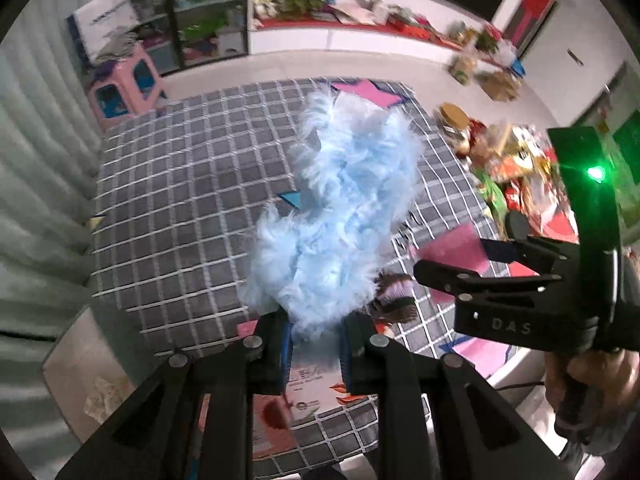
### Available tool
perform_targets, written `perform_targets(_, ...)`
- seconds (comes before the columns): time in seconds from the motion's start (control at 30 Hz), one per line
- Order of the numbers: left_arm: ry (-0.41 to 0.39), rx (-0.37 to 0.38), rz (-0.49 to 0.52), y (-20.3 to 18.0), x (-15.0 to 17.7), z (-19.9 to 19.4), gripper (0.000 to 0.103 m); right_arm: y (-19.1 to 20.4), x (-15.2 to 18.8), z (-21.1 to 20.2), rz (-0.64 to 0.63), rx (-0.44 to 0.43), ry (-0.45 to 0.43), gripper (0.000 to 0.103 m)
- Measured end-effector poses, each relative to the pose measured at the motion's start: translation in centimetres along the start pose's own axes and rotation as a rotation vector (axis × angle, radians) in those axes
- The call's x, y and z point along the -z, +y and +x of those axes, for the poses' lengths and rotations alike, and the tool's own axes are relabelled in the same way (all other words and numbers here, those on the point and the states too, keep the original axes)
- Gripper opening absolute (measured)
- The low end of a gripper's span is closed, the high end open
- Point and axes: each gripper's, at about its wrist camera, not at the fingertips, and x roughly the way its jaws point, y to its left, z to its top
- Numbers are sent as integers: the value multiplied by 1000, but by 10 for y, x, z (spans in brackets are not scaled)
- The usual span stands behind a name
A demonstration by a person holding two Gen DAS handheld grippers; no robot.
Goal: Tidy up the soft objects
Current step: 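Lift the fluffy blue item and pink foam block off the bed with both tools, then carry the fluffy blue item and pink foam block toward the white box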
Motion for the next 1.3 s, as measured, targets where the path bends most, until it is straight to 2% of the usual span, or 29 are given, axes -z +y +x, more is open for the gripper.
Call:
perform_targets(0.1,-21,-43,-43,12,3,-15,21,21,-4,-13,-32,-13,-10,71)
perform_targets(0.47,-34,-57,-124,41,32,-47,21,74,3,-43,-148,-18,-15,71)
perform_targets(0.83,-8,-47,-131,53,63,-60,21,84,24,-51,-178,5,1,71)
perform_targets(1.3,2,-20,-144,54,105,-65,21,89,64,-38,-167,28,55,71)
